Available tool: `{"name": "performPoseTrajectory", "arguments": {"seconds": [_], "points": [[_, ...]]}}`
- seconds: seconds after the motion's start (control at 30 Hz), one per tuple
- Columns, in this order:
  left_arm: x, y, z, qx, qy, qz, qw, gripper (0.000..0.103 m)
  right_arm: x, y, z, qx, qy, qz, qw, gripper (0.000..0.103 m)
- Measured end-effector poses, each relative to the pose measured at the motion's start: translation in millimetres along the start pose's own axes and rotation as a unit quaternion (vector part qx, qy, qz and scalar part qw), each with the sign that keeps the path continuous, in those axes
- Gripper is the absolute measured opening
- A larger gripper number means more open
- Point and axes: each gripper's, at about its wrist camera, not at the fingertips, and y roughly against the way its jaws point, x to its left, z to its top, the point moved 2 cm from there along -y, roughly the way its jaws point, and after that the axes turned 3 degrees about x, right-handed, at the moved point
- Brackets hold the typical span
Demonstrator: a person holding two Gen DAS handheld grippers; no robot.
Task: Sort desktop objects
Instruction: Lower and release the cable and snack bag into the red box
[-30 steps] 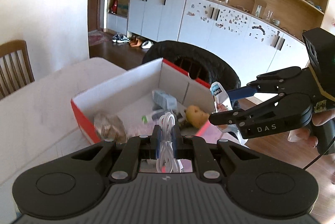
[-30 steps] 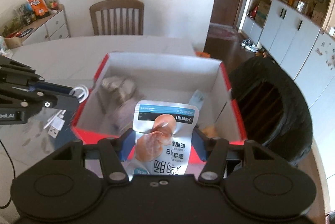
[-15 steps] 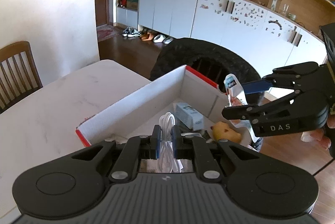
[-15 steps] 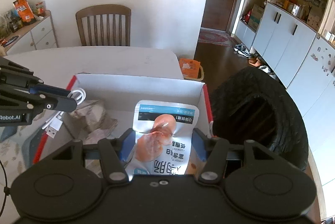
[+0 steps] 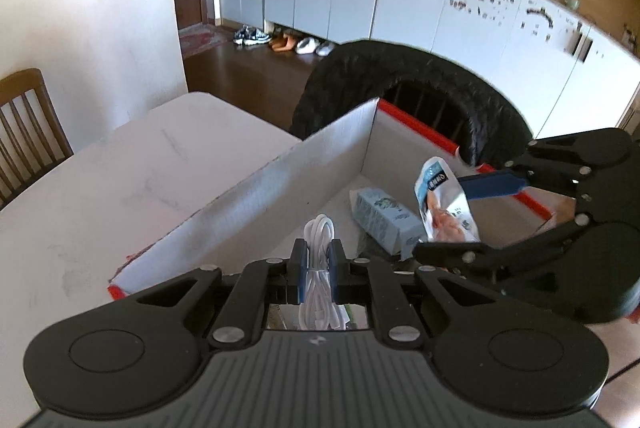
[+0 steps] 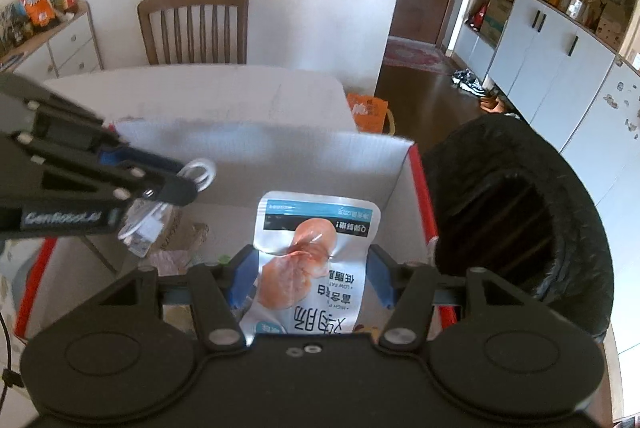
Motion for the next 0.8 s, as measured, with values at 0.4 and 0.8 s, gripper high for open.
{"name": "performPoseTrajectory", "arguments": {"seconds": [0.4,0.8], "points": [[-1.6,-35.7,2.1,0.031,-0.025,0.016,0.9991,0.010,-2.0,-16.8,-11.0,0.015,0.000,0.007,1.000,0.058],[2.2,-66.4,-0.5,0.080,-0.022,0.020,0.9963,0.010,-7.1,-29.0,-7.4,0.035,-0.016,0.021,0.999,0.060]]}}
